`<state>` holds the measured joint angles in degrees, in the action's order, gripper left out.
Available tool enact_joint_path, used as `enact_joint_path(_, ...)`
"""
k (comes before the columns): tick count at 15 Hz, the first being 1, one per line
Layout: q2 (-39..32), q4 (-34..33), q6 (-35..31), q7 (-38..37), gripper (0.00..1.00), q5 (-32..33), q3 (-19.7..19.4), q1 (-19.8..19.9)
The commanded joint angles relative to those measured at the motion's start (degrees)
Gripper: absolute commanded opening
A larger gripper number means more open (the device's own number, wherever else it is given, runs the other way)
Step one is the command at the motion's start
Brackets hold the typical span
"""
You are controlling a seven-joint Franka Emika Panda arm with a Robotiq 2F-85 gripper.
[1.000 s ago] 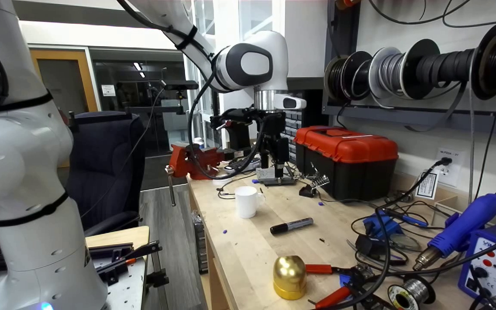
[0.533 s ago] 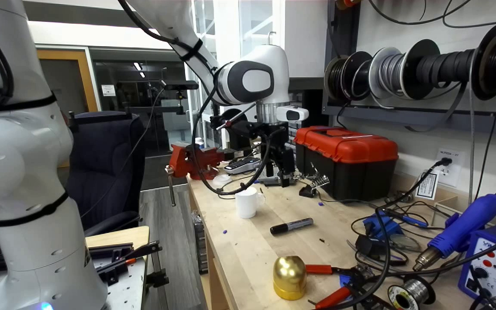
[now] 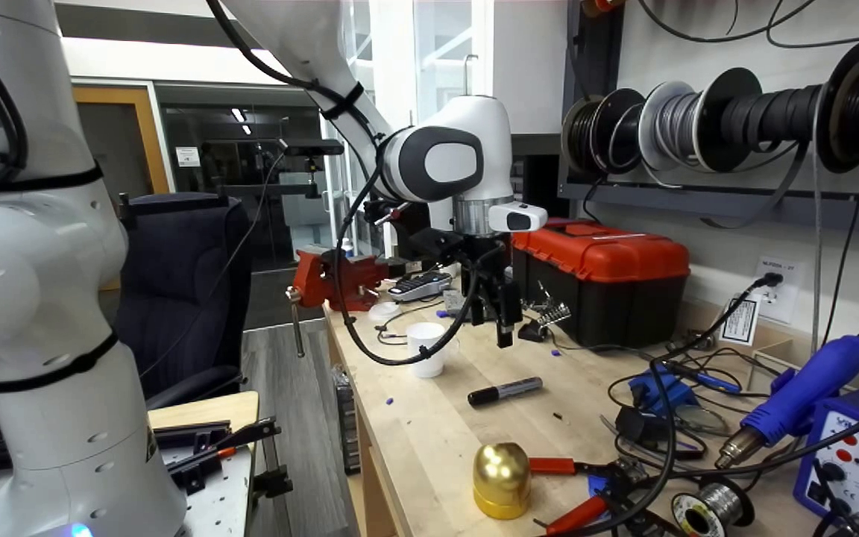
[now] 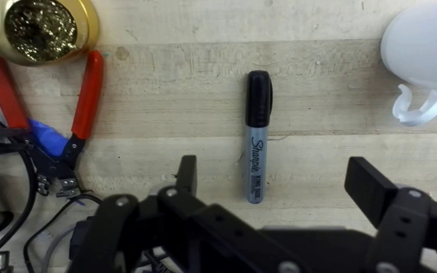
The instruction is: Put the black marker inside the white mug
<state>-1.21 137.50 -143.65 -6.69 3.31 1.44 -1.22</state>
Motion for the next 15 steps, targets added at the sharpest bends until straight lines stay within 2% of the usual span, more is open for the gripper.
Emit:
enact_joint_path(1,-1.75,0.8,-2.71,1.65,1.0,-1.11,-1.0,0.78)
enact_joint_path(15,-9.15,-0.28,-4.47,7.48,1.0,-8.66,-0.06,1.14)
